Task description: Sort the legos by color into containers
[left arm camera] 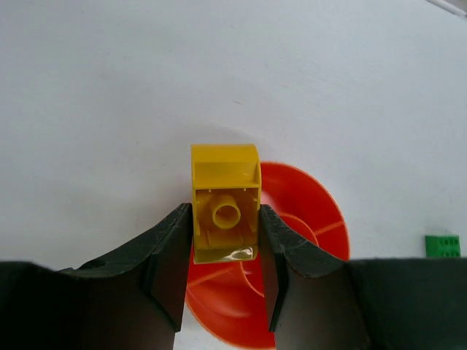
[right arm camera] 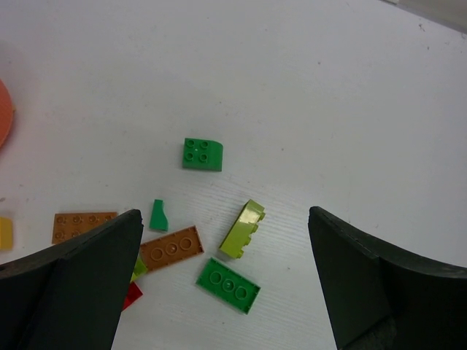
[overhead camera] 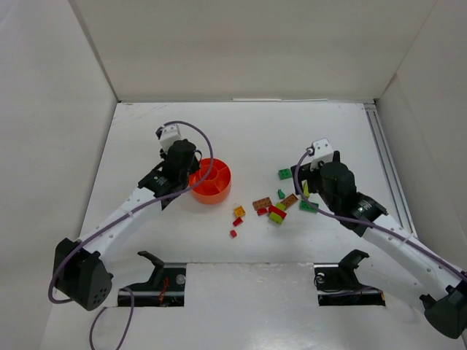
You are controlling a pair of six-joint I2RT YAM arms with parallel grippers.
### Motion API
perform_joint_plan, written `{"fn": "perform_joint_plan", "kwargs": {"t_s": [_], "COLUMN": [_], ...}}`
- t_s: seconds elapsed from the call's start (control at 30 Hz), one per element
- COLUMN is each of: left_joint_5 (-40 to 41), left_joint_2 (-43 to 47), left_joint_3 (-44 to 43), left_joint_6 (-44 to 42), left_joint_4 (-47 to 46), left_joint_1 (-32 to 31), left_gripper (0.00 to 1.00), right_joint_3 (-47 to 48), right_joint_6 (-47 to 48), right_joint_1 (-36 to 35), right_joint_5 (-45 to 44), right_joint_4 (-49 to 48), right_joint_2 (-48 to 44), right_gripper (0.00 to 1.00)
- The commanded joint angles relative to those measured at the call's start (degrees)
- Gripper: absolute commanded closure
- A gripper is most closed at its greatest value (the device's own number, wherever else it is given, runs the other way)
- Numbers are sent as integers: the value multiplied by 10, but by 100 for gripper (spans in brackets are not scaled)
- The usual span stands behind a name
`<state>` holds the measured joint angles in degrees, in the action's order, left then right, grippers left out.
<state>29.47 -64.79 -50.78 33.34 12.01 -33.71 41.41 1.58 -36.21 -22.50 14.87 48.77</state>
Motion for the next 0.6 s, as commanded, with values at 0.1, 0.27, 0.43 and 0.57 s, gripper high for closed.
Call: {"fn": "perform_joint_plan", "kwargs": {"t_s": [0.1, 0.27, 0.43, 0.57], "left_joint_5": [-57, -77, -77, -94], "left_joint_2": [-5, -22, -43, -65], "left_joint_3": [25, 25, 31, 31], "left_joint_6": [-26, -38, -38, -38], "left_joint_4": [-87, -99, -99, -104], "left_joint_1": [73, 73, 73, 73], "left_gripper": [82, 82, 80, 80], "right_joint_3": [11, 17, 17, 17], "right_joint_6": [6, 6, 11, 11], "right_joint_1": [-4, -4, -4, -4], "right_joint_5": [11, 11, 11, 5], "right_joint_4": [-30, -30, -30, -30], "right_joint_2": [19, 31, 43, 43], "right_gripper": [0, 0, 0, 0]}}
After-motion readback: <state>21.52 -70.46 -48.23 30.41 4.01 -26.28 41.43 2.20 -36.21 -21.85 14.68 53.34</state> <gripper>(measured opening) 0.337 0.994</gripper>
